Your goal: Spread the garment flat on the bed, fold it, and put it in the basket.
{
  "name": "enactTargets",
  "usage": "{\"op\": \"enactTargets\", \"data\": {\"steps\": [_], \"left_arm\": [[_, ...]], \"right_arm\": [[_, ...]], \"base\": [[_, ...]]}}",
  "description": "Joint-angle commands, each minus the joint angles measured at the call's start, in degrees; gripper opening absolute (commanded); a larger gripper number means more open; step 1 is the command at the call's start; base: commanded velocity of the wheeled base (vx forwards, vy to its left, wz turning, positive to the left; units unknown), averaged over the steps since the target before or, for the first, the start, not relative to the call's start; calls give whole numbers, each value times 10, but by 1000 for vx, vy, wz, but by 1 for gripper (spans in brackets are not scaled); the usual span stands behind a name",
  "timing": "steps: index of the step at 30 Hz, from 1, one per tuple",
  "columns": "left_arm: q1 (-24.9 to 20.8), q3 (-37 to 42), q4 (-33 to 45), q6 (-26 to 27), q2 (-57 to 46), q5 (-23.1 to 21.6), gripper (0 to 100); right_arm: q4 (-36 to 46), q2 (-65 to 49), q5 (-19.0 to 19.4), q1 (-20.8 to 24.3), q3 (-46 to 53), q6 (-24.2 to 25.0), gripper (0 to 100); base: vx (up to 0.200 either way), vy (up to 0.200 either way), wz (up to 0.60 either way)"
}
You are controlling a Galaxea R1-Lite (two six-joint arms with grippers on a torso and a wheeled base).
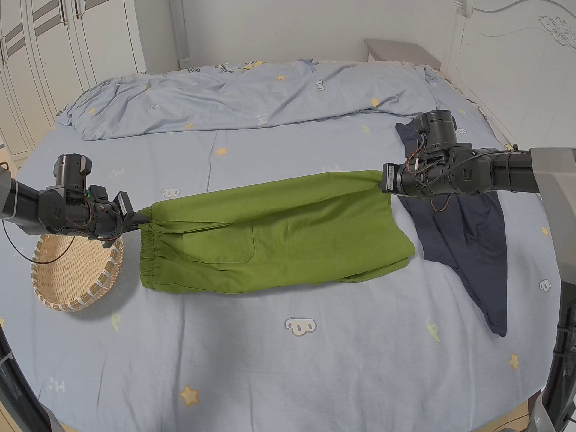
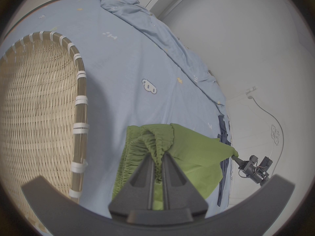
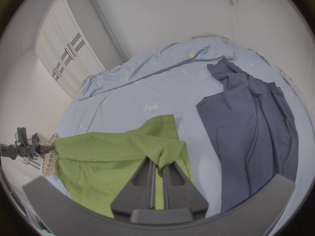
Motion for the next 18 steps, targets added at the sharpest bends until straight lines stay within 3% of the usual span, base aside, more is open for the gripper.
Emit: {"op": "enactTargets", "data": {"steps": [1, 15, 16, 18], "left_arm": [[-3, -12, -1, 1, 22, -1, 0], [-7, -30, 0, 1, 40, -1, 0], [-9, -30, 0, 1, 40, -1, 100], [-10, -31, 0, 1, 40, -1, 100]], "right_arm": [[0, 9, 1, -1, 1, 0, 0], [0, 22, 2, -4, 8, 2, 0], [-1, 24, 3, -3, 11, 3, 0], [-1, 28, 3, -2, 12, 3, 0]], "base": [[0, 0, 0], [0, 0, 0], [0, 0, 0], [0, 0, 0]]}}
